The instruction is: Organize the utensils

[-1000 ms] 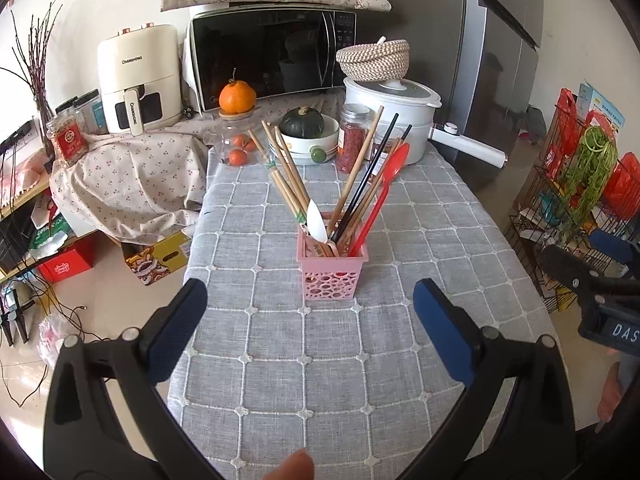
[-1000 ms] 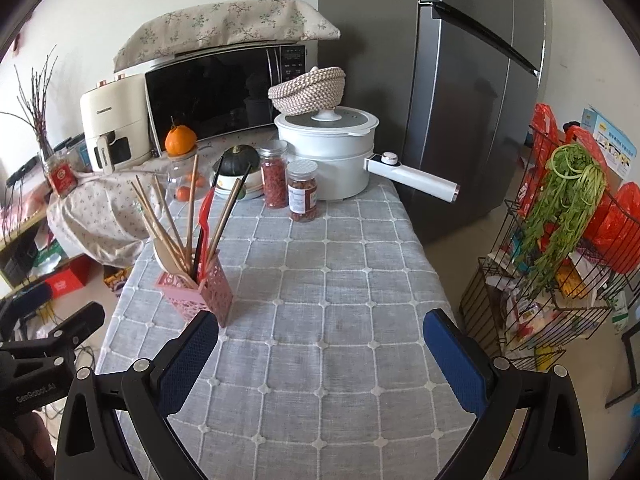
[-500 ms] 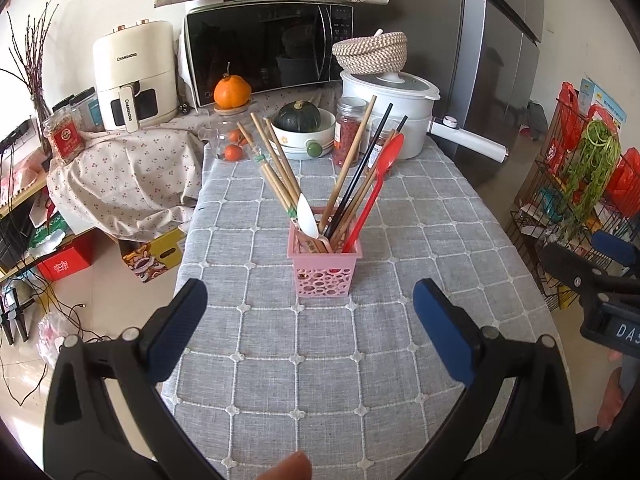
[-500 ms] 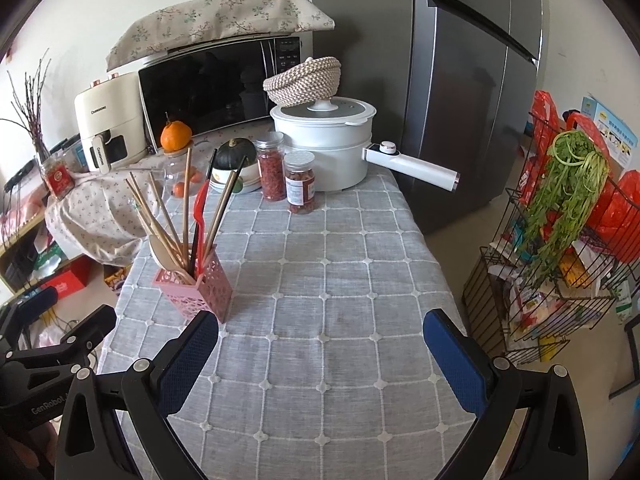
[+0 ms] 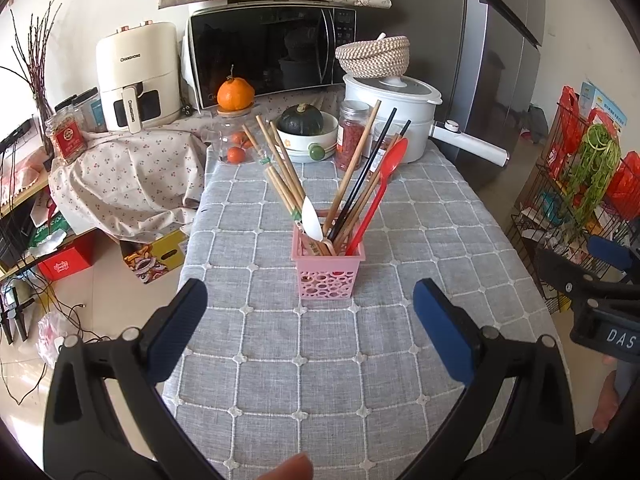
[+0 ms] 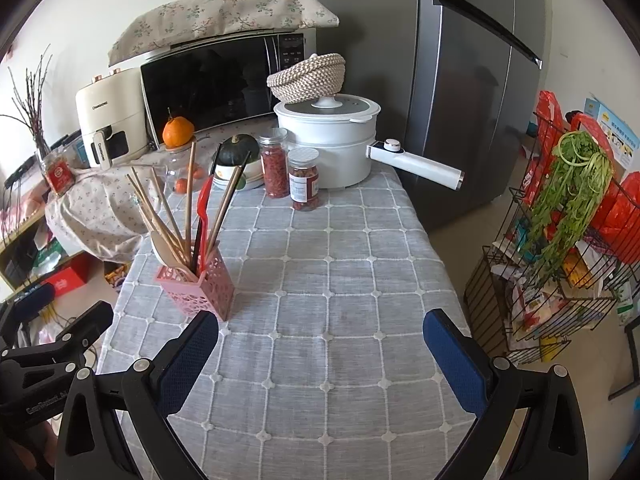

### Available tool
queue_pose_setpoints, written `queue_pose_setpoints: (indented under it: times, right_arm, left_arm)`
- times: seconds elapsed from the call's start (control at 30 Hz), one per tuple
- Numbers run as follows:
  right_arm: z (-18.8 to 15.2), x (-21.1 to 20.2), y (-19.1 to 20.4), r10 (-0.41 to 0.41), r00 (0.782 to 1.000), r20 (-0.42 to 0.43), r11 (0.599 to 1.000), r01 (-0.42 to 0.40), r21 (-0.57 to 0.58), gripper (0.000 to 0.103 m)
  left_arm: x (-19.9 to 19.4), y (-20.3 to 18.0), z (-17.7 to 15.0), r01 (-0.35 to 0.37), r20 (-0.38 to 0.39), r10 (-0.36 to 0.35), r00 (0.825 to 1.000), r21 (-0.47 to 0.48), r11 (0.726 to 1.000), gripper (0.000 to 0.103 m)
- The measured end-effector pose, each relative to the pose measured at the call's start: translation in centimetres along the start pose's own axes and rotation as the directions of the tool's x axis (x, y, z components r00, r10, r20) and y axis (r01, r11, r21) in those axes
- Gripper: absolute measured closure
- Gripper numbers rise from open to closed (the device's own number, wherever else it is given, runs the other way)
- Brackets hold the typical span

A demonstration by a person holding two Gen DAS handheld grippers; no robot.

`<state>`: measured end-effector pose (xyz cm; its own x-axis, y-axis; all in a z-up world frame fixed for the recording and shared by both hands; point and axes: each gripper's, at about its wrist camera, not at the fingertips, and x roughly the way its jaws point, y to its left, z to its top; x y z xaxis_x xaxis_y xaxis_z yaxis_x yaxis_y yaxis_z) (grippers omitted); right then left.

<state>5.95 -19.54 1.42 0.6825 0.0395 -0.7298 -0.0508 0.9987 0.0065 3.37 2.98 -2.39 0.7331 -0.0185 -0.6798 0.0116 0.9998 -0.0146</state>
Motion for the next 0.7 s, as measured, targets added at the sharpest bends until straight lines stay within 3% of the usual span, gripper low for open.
queue_pose_setpoints:
  times: [0.7]
  right_arm:
    - [-0.15, 0.48, -0.16, 0.002, 1.000, -0.017, 1.000, -0.002, 0.021, 0.000]
  left_arm:
    - [-0.11, -0.01, 0.21, 0.000, 0.007, 0.000, 1.000, 0.005, 1.000, 0.001]
